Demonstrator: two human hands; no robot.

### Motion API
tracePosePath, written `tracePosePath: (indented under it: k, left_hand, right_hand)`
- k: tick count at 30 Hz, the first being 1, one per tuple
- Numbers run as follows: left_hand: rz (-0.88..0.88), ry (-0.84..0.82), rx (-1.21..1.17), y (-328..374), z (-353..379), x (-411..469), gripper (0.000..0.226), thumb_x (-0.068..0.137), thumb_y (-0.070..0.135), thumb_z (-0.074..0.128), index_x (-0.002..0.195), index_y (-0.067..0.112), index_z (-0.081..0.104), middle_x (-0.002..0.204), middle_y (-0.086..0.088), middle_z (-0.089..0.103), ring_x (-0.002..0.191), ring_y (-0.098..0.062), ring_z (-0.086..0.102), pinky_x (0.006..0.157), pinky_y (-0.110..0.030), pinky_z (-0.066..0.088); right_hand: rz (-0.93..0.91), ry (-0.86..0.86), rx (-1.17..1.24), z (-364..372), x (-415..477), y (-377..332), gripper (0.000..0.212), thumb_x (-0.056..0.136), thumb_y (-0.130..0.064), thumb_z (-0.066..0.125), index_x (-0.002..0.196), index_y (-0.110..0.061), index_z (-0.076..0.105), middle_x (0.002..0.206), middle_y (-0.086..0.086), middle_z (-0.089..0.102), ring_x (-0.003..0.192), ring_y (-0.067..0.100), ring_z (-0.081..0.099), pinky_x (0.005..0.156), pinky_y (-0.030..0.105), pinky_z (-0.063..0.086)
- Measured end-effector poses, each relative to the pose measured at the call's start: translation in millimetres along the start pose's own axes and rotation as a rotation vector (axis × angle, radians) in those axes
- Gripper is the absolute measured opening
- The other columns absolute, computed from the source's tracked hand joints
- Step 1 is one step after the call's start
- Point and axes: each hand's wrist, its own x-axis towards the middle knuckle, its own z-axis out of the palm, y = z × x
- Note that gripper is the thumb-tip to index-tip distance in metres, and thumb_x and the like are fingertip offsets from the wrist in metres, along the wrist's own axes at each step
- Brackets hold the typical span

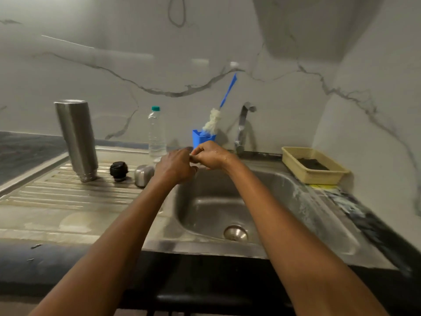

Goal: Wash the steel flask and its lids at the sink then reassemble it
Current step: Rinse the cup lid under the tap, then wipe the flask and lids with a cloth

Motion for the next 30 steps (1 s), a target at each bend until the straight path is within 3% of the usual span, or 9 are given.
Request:
tracePosePath:
  k: [3, 7, 9, 14, 17, 23, 27, 30]
  left_hand:
    - [0.106, -0.049, -0.05, 53.1, 18.9, 8.3, 0.044, 0.09, 0.037, 0.069, 0.126, 0.015, 0.059, 0.122, -0.008, 0.066, 0.108, -0.028, 0.062, 0.09, -0.041, 0.053]
    - [0.191, -0.099, -0.143, 124.8, 43.8, 21.4, 0.048, 0.09, 0.041, 0.067, 0.13, 0.016, 0.055, 0.126, -0.007, 0.064, 0.115, -0.03, 0.06, 0.094, -0.043, 0.051]
    - [0.253, -0.136, -0.177, 157.5, 58.2, 31.6, 0.053, 0.09, 0.041, 0.067, 0.135, 0.018, 0.054, 0.131, -0.009, 0.062, 0.118, -0.032, 0.06, 0.098, -0.046, 0.05]
    - [0.384, -0.207, -0.192, 220.6, 96.3, 60.3, 0.052, 0.098, 0.031, 0.058, 0.146, 0.016, 0.046, 0.145, -0.011, 0.055, 0.133, -0.033, 0.051, 0.109, -0.047, 0.043]
    - [0.425, -0.213, -0.244, 244.7, 115.7, 75.2, 0.05, 0.1, 0.022, 0.054, 0.149, 0.018, 0.046, 0.147, -0.008, 0.055, 0.136, -0.029, 0.049, 0.112, -0.046, 0.041]
    - [0.437, -0.215, -0.231, 276.2, 151.5, 100.9, 0.048, 0.1, 0.017, 0.05, 0.147, 0.026, 0.052, 0.142, -0.009, 0.059, 0.13, -0.03, 0.055, 0.104, -0.041, 0.047]
    - [0.428, -0.177, -0.198, 282.3, 168.4, 108.7, 0.039, 0.093, 0.012, 0.052, 0.129, 0.019, 0.066, 0.133, -0.009, 0.063, 0.119, -0.031, 0.06, 0.093, -0.04, 0.05]
    - [0.435, -0.149, -0.22, 280.5, 174.6, 112.8, 0.037, 0.092, 0.011, 0.054, 0.125, 0.018, 0.07, 0.129, -0.008, 0.064, 0.116, -0.03, 0.061, 0.09, -0.039, 0.049]
  right_hand:
    - [0.065, 0.078, -0.02, -45.6, -22.0, 29.3, 0.019, 0.098, -0.028, 0.064, 0.096, -0.01, 0.071, 0.109, 0.011, 0.071, 0.102, 0.026, 0.066, 0.076, 0.034, 0.052]
    - [0.163, 0.208, -0.088, -108.7, -42.2, 79.9, 0.028, 0.093, -0.023, 0.064, 0.099, 0.003, 0.073, 0.111, 0.023, 0.07, 0.086, 0.026, 0.065, 0.068, 0.037, 0.048]
    - [0.217, 0.294, -0.148, -141.8, -50.8, 106.3, 0.023, 0.089, -0.019, 0.064, 0.097, -0.001, 0.076, 0.103, 0.018, 0.074, 0.095, 0.031, 0.071, 0.074, 0.043, 0.056]
    - [0.35, 0.432, -0.242, -212.7, -60.1, 172.4, 0.018, 0.089, -0.015, 0.065, 0.097, -0.003, 0.075, 0.099, 0.014, 0.074, 0.094, 0.03, 0.07, 0.082, 0.041, 0.058]
    - [0.401, 0.436, -0.316, -239.8, -60.2, 204.5, 0.02, 0.089, -0.012, 0.064, 0.102, -0.001, 0.074, 0.105, 0.014, 0.073, 0.098, 0.029, 0.069, 0.09, 0.047, 0.058]
    - [0.428, 0.368, -0.471, -253.7, -40.9, 252.8, 0.01, 0.087, -0.01, 0.069, 0.092, -0.008, 0.077, 0.095, 0.008, 0.074, 0.091, 0.023, 0.069, 0.087, 0.04, 0.059]
    - [0.423, 0.317, -0.601, -247.2, -24.4, 272.3, 0.011, 0.083, -0.02, 0.073, 0.089, -0.012, 0.076, 0.091, 0.005, 0.074, 0.084, 0.022, 0.069, 0.081, 0.038, 0.06]
    - [0.43, 0.268, -0.681, -242.3, -16.6, 278.0, 0.014, 0.085, -0.024, 0.073, 0.079, -0.011, 0.071, 0.076, 0.003, 0.066, 0.077, 0.022, 0.065, 0.067, 0.031, 0.053]
